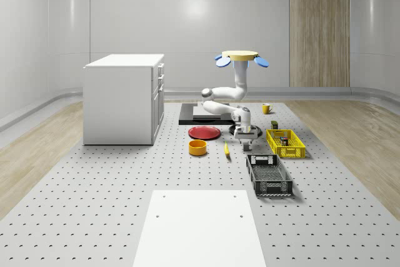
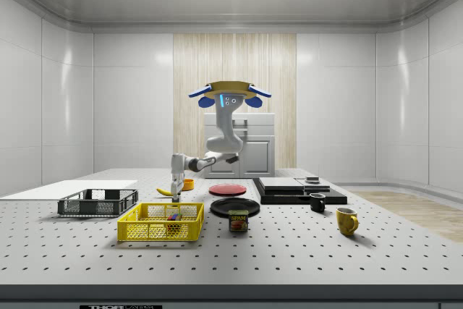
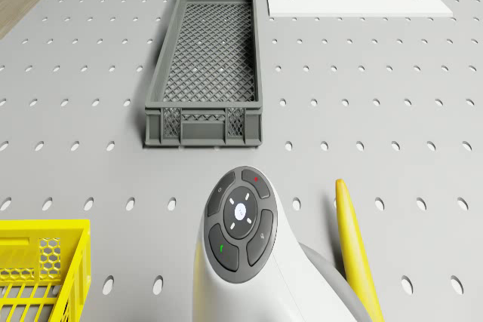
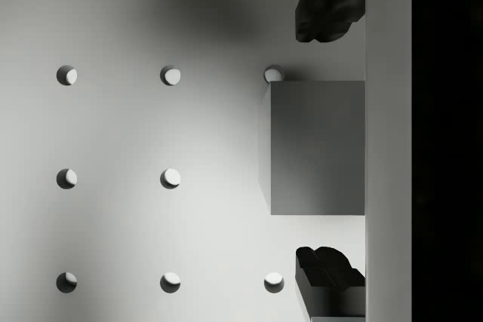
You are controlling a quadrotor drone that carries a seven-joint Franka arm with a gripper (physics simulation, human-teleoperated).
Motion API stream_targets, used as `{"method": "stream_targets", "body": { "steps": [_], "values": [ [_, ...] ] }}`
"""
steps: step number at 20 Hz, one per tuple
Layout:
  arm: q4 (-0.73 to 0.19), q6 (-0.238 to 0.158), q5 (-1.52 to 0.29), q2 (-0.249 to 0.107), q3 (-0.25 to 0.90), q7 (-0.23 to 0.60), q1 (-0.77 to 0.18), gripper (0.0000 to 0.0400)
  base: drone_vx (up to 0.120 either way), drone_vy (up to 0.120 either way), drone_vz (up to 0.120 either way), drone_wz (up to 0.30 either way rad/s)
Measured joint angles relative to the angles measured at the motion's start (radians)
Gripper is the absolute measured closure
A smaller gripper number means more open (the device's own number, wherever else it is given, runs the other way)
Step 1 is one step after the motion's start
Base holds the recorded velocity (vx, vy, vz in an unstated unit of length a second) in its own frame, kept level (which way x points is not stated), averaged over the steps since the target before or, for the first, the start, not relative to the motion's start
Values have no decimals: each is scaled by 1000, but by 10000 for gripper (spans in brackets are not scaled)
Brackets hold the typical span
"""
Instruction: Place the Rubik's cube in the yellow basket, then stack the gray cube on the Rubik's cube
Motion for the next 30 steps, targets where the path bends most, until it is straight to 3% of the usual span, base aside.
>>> {"method": "stream_targets", "body": {
  "steps": [9, 13, 16, 30],
  "values": [
    [17, 10, -35, 11, -35, -4, -4, 0, 0, 0, 0, 0],
    [19, 8, -41, 15, -40, -6, -3, 85, 0, 0, 0, 0],
    [20, 6, -44, 18, -42, -8, -1, 119, 0, 0, 0, 0],
    [2, -20, -22, 28, -14, -12, 13, 149, 0, 0, 0, 0]
  ]
}}
